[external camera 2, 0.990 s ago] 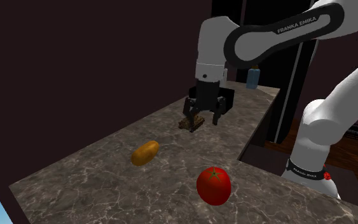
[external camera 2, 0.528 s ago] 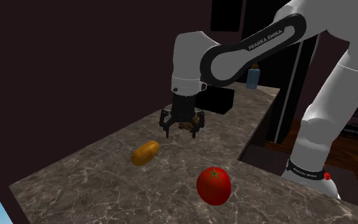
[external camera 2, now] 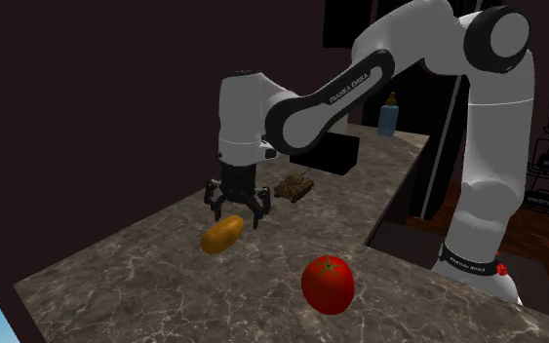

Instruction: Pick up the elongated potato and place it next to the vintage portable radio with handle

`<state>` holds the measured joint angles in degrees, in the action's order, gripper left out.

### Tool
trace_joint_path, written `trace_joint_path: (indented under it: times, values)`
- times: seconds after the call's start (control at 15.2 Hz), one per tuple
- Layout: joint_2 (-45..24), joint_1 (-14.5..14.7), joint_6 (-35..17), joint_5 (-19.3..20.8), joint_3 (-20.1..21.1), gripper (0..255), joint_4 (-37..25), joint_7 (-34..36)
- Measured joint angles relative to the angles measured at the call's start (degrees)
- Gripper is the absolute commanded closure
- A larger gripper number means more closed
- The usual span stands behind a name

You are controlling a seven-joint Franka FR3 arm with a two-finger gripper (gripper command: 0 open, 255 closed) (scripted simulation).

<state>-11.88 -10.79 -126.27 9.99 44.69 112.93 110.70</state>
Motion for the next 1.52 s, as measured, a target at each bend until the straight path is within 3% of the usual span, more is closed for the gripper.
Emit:
trace_joint_path:
  times: [0.26,0.4,1.25,1.32,1.52]
  values:
    - [-10.1,5.8,1.7,8.1,-4.4,0,-9.5,12.1]
    - [-12.9,7.2,1.9,10.0,-5.9,0,-12.1,14.3]
    - [-16.7,8.9,-1.6,12.9,-7.8,0,-11.8,16.7]
    - [-16.7,8.9,-1.6,12.9,-7.8,255,-11.8,16.7]
    - [-16.7,8.9,-1.7,12.9,-7.8,255,-11.8,16.7]
